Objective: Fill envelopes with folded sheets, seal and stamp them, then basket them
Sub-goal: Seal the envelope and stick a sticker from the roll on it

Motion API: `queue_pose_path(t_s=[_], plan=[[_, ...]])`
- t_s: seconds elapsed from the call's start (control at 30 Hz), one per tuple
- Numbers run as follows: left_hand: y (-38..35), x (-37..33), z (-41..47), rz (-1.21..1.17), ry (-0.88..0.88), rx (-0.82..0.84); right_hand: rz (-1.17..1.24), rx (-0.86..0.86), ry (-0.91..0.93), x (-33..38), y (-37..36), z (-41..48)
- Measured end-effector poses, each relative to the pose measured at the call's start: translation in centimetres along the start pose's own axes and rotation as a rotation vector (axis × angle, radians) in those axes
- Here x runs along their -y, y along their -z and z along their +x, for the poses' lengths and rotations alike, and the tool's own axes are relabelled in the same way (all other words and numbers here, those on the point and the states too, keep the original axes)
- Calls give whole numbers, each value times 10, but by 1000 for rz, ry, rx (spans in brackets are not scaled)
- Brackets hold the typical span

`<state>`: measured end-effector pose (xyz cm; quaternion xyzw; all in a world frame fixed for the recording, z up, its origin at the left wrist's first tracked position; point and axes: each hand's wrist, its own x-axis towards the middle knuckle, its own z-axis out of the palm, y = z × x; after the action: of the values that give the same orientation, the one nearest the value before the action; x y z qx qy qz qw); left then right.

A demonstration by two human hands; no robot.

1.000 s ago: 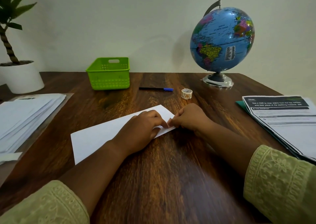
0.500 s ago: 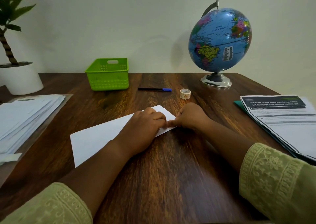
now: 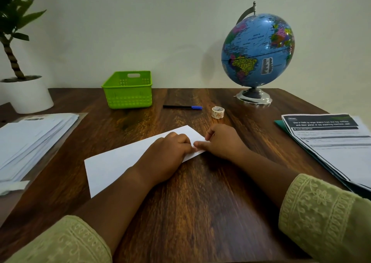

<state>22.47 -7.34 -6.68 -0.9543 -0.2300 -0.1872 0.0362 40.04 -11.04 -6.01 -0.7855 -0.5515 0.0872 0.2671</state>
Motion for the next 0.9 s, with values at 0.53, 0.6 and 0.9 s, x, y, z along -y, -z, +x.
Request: queue_pose_path(t_s=[0.53, 0.6, 0.9], plan=[[2, 2, 0, 76, -39, -50, -11, 32, 8, 1, 2, 2], [6, 4, -1, 22, 51, -116, 24, 12, -13, 0, 3, 0], [26, 45, -19, -156, 816, 106, -11, -188, -19, 3, 5, -3]])
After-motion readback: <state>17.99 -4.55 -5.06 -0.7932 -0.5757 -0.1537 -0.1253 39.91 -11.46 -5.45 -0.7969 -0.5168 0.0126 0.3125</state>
